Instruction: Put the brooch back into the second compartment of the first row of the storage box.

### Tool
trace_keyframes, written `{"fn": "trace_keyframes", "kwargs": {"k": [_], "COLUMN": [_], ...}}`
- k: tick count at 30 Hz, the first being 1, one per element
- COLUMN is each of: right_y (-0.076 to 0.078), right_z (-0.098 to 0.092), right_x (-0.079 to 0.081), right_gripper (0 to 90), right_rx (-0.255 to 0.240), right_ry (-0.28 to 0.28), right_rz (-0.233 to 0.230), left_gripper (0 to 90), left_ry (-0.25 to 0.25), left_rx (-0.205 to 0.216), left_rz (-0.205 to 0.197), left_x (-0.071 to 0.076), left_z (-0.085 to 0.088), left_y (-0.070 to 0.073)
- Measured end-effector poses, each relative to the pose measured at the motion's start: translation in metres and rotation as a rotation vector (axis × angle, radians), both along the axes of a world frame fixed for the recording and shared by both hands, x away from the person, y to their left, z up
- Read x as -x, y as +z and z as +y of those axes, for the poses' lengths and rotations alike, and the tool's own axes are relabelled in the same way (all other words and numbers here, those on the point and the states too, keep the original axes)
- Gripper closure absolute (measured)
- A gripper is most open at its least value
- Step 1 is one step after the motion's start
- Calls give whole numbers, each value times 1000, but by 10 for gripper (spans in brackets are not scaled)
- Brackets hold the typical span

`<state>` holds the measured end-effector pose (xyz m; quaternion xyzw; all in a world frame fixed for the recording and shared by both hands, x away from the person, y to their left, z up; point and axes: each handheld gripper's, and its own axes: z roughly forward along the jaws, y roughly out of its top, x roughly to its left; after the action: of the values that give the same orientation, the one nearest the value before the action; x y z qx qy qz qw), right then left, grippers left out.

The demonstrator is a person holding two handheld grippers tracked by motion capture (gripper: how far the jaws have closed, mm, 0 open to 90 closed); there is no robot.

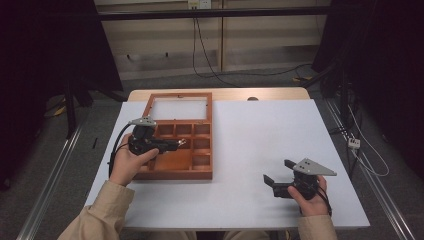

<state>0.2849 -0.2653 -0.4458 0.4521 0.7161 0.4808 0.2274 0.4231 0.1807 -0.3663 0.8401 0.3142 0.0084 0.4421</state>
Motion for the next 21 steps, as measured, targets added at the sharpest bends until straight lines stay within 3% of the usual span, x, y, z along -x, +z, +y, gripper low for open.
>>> {"fn": "trace_keyframes", "kwargs": {"k": [21], "right_y": [0], "right_z": [1], "right_x": [0], "right_gripper": [45], "right_rx": [-1], "right_ry": [7], "right_rz": [3], "left_gripper": [800], "left_ry": [46], "left_rx": [-18], "left_rz": [-6], "left_x": [-16], "left_z": [13], "left_y": [6]}}
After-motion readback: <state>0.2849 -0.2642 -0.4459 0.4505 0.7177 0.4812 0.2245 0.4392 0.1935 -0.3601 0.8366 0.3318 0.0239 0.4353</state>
